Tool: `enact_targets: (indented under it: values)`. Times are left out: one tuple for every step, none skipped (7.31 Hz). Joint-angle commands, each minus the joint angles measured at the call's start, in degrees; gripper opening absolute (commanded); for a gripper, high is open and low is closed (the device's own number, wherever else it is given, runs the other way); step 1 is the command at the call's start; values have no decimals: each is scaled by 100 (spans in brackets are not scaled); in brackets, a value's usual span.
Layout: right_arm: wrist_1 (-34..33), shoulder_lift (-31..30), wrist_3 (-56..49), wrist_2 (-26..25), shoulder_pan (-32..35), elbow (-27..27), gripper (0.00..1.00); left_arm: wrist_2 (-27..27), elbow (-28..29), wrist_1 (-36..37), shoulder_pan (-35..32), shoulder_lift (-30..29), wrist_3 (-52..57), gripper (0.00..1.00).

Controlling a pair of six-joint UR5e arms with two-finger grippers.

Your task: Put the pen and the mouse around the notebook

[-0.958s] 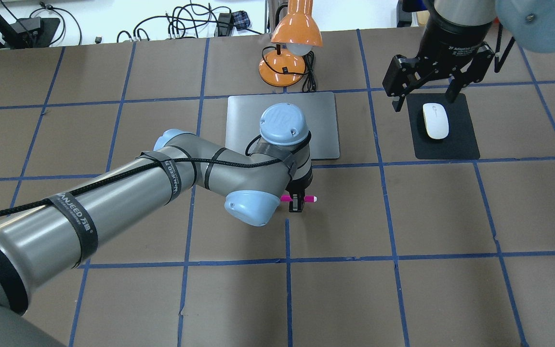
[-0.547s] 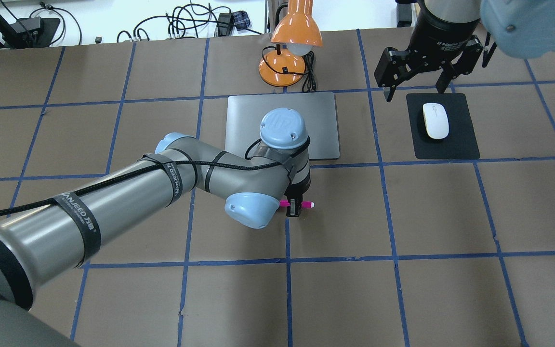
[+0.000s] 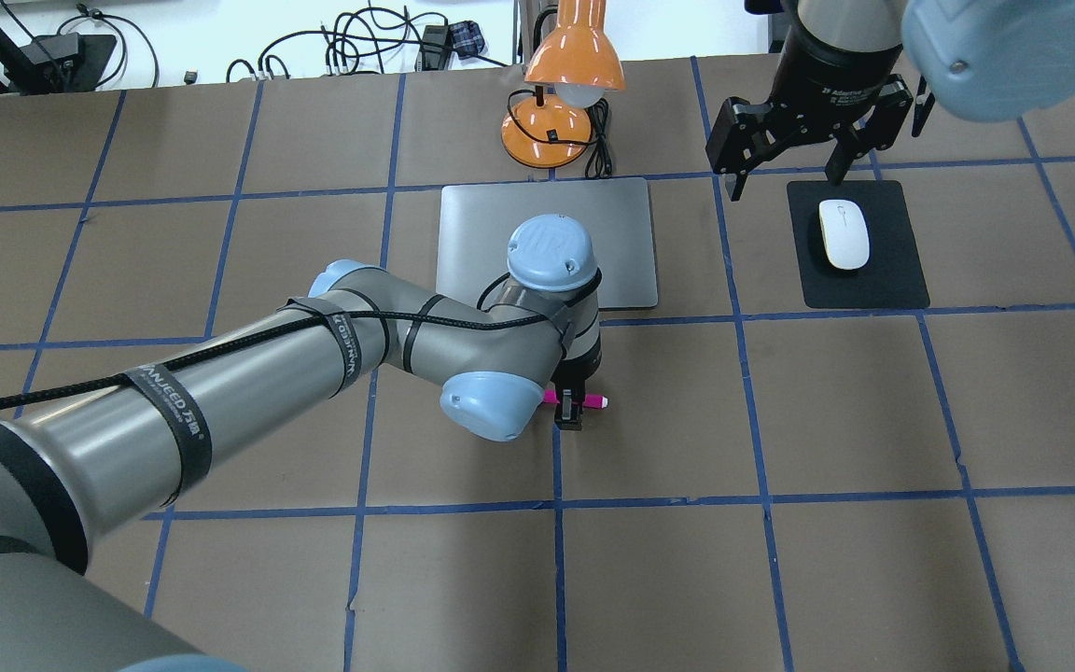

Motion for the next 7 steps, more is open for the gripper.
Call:
enact_targets:
  values:
    - [-2, 5, 31, -5, 2, 6, 100, -7, 47, -64, 39, 209, 597, 100]
    - [-11, 5, 31, -5, 2, 6, 100, -7, 73, -335, 135, 419, 1778, 100]
    - [-19, -4, 13, -31, 2, 15, 100, 2, 73, -833, 188, 787, 2999, 100]
    - [-89, -4, 22, -5, 2, 15, 100, 19, 126, -1517, 336, 1260, 4221, 100]
    - [-81, -4, 31, 4, 2, 24, 100, 2, 292, -2298, 642, 1752, 5434, 100]
    - [-90, -12, 31, 4, 10, 15, 100, -16, 537, -3107, 1028, 2184, 6708, 100]
    - [-81, 5, 13, 12, 2, 33, 100, -16, 818, -3837, 1476, 2553, 7947, 100]
